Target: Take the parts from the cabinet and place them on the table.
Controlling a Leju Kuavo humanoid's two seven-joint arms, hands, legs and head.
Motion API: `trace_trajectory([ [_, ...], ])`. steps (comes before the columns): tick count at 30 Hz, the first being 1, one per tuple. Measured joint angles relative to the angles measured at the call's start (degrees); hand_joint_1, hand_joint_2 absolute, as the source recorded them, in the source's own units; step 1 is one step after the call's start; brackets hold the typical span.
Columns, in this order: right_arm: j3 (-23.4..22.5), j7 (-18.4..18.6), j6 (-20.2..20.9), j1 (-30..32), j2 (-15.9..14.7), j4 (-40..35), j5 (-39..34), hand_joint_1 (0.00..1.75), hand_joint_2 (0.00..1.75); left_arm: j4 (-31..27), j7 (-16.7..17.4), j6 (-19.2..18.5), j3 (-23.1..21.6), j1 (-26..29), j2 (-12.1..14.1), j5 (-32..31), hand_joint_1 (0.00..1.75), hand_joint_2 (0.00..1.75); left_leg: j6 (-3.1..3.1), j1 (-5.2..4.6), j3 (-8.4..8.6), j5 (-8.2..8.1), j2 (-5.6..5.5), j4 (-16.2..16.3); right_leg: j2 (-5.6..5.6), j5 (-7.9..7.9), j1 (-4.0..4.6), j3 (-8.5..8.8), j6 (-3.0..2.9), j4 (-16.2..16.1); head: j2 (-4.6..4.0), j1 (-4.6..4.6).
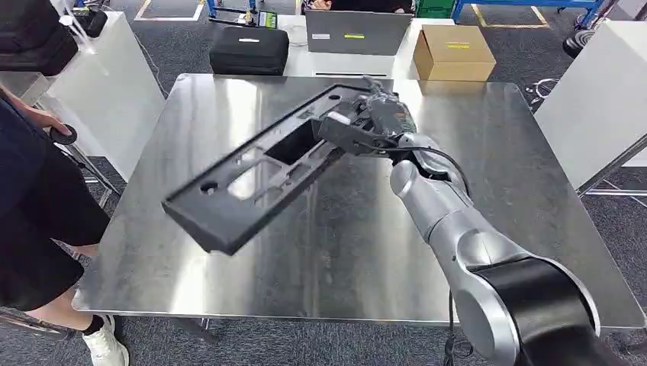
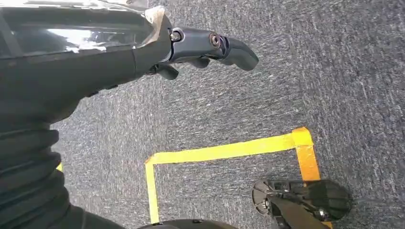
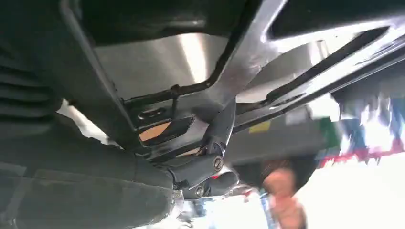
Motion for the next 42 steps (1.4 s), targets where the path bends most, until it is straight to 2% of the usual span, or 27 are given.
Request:
trace_trajectory([
  [2, 2.14, 0.0, -0.62, 0.54, 0.0, -0.02, -0.68, 0.0, 0.0, 0.0, 0.0, 0.0, 0.0, 0.0, 0.0, 0.0, 0.0, 1.75, 0.0, 0.0, -0.02, 0.0, -0.03, 0.0, 0.0, 0.0, 0.0, -0.01, 0.0, 0.0, 0.0, 0.0],
  [5, 2.02, -1.51, -5.95, 0.62, 0.11, -0.33, -6.5, 0.0, 0.0, 0.0, -0.02, 0.02, 0.0, 0.0, 0.0, 0.0, 0.0, 1.75, 0.01, -0.01, -0.05, 0.01, -0.08, 0.0, -0.04, 0.0, 0.0, -0.01, 0.0, 0.0, 0.0, 0.0],
  [6, 1.76, -1.55, -6.32, 0.39, 0.22, -0.42, -7.77, 0.0, 0.0, 0.0, -0.02, 0.09, 0.0, 0.0, 0.0, 0.02, 0.0, 1.75, 0.01, -0.01, -0.04, 0.01, -0.05, 0.0, -0.04, 0.0, 0.0, 0.0, 0.0, 0.0, 0.0, 0.04],
  [10, 1.74, -0.94, -4.77, 0.09, 0.2, -0.42, -7.42, 0.0, 0.0, 0.0, -0.13, 0.2, 0.0, 0.0, 0.0, 0.09, 0.0, 1.75, 0.01, -0.01, -0.05, 0.01, -0.04, 0.0, -0.03, 0.0, -0.01, -0.02, 0.0, 0.0, 0.0, 0.04],
  [14, 1.92, -0.61, -6.02, 0.13, 0.18, -0.42, -7.44, 0.0, 0.0, 0.0, -0.2, 0.18, 0.0, 0.0, -0.02, 0.11, 0.0, 1.75, 0.01, -0.01, -0.05, 0.01, -0.06, 0.0, -0.04, 0.0, 0.0, -0.03, 0.0, 0.0, 0.0, 0.02],
  [17, 1.89, -0.04, -2.97, -0.14, 0.11, -0.39, -7.09, 0.0, 0.0, 0.0, -0.52, 0.0, 0.0, 0.0, 0.0, 0.11, 0.0, 1.75, 0.01, 0.0, -0.04, 0.01, -0.03, 0.0, -0.03, 0.0, 0.0, -0.03, 0.0, 0.0, 0.0, 0.02],
  [20, 1.32, -1.75, -6.06, 0.24, 0.11, -0.46, -10.94, 0.0, 0.0, 0.0, -0.61, 0.04, 0.0, 0.0, 0.0, 0.37, 0.0, 1.75, 0.01, -0.01, -0.07, 0.01, -0.07, 0.0, -0.05, 0.0, 0.0, -0.04, 0.0, 0.0, 0.0, 0.07],
  [22, 0.89, -1.77, -6.62, -0.16, 0.24, -0.48, -11.63, 0.0, 0.0, 0.0, -0.61, 0.07, 0.0, 0.0, 0.0, 0.37, 0.0, 1.75, 0.01, 0.0, -0.07, 0.01, -0.07, 0.0, -0.04, 0.0, 0.0, -0.03, 0.0, 0.0, 0.0, 0.02],
  [25, 0.91, -1.11, -3.98, -0.38, 0.2, -0.46, -10.12, 0.0, 0.0, 0.0, -0.66, 0.05, 0.0, -0.01, 0.0, 0.39, 0.0, 1.75, 0.0, -0.01, -0.07, 0.01, -0.01, 0.0, -0.03, 0.0, 0.0, -0.05, 0.0, 0.0, 0.0, 0.02],
  [29, 0.78, -1.12, -1.97, -0.23, 0.26, -0.46, -12.09, 0.0, 0.0, 0.0, -0.5, 0.02, 0.0, -0.02, 0.0, 0.55, 0.0, 1.75, 0.01, 0.0, -0.07, 0.01, -0.08, 0.0, -0.05, 0.0, 0.0, -0.03, 0.0, 0.0, 0.0, 0.02],
  [38, 0.39, -1.4, -1.77, -0.21, 0.48, -0.46, -13.18, 0.0, 0.0, 0.0, -0.13, -0.17, 0.02, -0.02, 0.0, 0.61, 0.0, 1.75, 0.01, -0.01, -0.07, 0.01, -0.06, 0.0, -0.04, 0.0, 0.0, -0.04, 0.0, 0.0, 0.0, 0.02],
  [39, 0.36, -1.47, -1.79, -0.21, 0.46, -0.46, -13.25, 0.47, 0.0, 0.0, -0.13, -0.17, 0.02, -0.02, 0.0, 0.59, 0.0, 1.75, 0.01, -0.01, -0.07, 0.01, -0.05, 0.0, -0.04, 0.0, 0.0, -0.04, 0.0, 0.0, 0.0, 0.02],
  [40, 0.32, -1.68, -1.79, -0.2, 0.46, -0.46, -13.38, 1.64, 0.0, 0.0, -0.13, -0.15, 0.0, -0.03, 0.0, 0.52, 0.0, 1.75, 0.01, -0.01, -0.07, 0.01, -0.05, 0.0, -0.04, 0.0, 0.0, -0.04, 0.0, 0.0, 0.0, 0.02],
  [42, 0.3, -2.1, -1.55, -0.2, 0.46, -0.46, -13.66, 1.64, 0.0, 0.0, -0.13, -0.15, 0.0, -0.03, 0.0, 0.46, 0.0, 1.75, 0.01, -0.01, -0.07, 0.01, -0.05, 0.0, -0.04, 0.0, -0.01, -0.04, 0.0, 0.0, 0.0, 0.02],
])
